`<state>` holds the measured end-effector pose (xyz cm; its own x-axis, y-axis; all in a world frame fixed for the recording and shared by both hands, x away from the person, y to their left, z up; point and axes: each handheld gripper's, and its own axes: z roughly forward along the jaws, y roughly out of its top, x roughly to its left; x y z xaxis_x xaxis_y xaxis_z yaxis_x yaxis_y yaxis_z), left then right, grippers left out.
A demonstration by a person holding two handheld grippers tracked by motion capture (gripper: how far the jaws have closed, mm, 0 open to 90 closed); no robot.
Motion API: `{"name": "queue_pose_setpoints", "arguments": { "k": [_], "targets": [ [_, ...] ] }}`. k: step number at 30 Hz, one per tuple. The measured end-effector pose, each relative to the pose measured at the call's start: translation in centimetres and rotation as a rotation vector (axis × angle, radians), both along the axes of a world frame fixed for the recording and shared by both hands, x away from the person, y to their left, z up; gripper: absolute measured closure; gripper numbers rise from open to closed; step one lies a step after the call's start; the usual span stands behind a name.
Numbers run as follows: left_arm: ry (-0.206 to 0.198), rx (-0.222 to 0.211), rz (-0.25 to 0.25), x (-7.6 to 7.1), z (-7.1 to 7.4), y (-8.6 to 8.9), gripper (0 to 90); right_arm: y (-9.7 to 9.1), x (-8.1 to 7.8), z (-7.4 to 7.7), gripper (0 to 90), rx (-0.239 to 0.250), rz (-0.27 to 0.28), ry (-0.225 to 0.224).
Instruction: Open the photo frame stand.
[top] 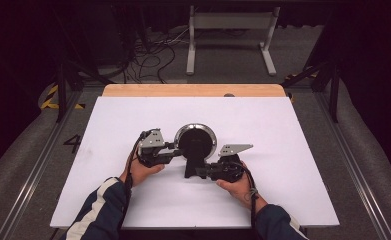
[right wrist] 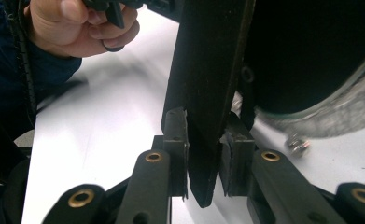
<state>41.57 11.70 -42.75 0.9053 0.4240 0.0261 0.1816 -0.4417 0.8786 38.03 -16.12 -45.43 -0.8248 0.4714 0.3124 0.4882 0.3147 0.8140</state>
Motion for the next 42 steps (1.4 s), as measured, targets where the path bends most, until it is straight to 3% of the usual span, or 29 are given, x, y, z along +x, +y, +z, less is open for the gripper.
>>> {"name": "queue_pose_setpoints", "arguments": {
  "k": [5, 42],
  "targets": [
    [-0.016, 0.006, 0.027, 0.2, -0.3, 0.4, 72.3, 0.4, -0.2, 0.0, 75.5, -0.035, 0.008, -0.015],
    [-0.151, 0.080, 0.095, -0.8, -0.3, -1.0, 70.4, 0.5, -0.6, -0.1, 73.2, -0.075, 0.012, -0.027]
  ]
}}
